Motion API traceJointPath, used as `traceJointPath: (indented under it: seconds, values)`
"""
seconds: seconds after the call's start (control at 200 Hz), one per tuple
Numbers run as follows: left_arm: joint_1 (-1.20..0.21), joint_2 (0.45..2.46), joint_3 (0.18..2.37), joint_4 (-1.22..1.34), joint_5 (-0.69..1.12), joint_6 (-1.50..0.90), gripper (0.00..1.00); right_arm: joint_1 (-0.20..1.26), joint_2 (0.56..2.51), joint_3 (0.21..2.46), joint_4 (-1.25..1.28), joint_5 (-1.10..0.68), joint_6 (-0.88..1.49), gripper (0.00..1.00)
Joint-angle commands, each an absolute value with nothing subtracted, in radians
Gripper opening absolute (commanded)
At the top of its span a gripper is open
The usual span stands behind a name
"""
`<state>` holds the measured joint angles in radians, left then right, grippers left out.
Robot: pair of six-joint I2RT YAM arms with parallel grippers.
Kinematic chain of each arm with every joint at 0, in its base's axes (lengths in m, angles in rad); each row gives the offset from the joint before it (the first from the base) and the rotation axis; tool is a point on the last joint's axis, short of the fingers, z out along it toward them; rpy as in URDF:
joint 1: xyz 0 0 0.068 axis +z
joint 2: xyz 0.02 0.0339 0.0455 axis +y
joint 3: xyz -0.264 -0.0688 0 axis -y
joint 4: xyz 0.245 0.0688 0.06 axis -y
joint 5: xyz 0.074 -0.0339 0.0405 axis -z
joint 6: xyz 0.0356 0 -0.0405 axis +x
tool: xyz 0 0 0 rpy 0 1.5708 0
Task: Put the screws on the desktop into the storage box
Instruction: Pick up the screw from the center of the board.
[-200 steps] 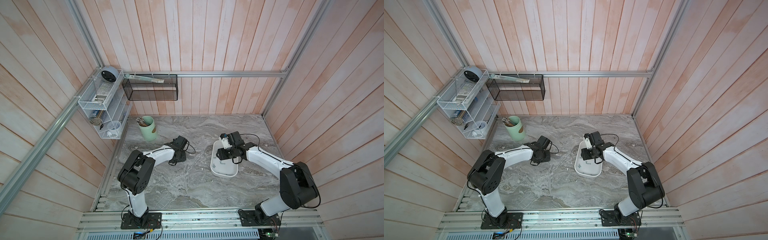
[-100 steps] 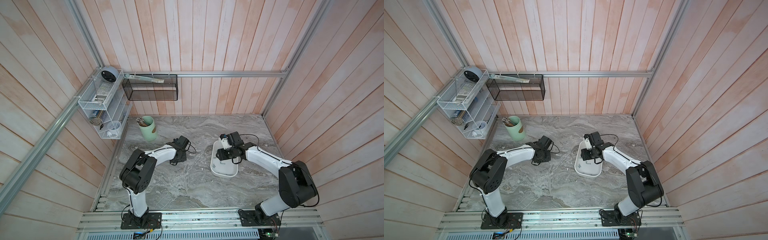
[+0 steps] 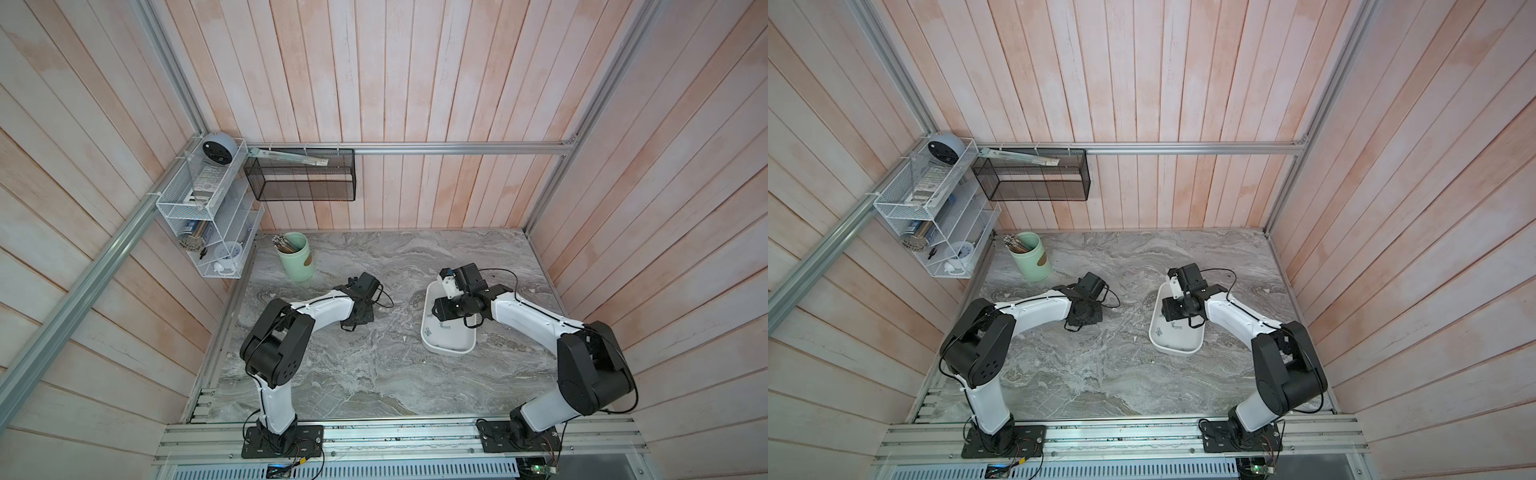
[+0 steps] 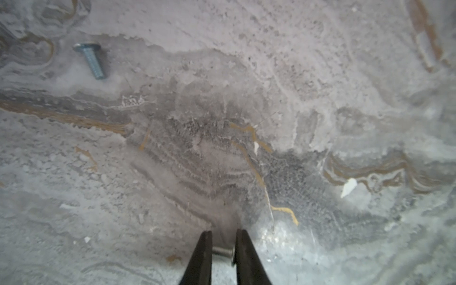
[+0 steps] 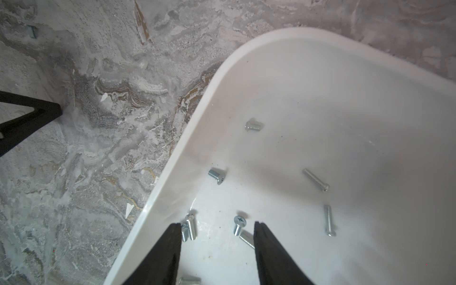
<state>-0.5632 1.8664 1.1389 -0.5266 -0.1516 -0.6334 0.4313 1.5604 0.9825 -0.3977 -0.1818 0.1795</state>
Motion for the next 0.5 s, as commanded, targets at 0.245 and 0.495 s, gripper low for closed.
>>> traceJointPath:
  seconds: [0.245, 0.495]
  values:
    - [-0.589, 1.900, 1.110, -0.589, -0.023, -0.652, 0.12, 0.429, 1.574, 1.009, -0.423, -0.187, 0.186, 0.53]
    - [-0.591, 1.818, 1.165, -0.625, 0.000, -0.657, 0.12, 0.428, 1.560, 1.012, -0.430, -0.176, 0.183, 0.53]
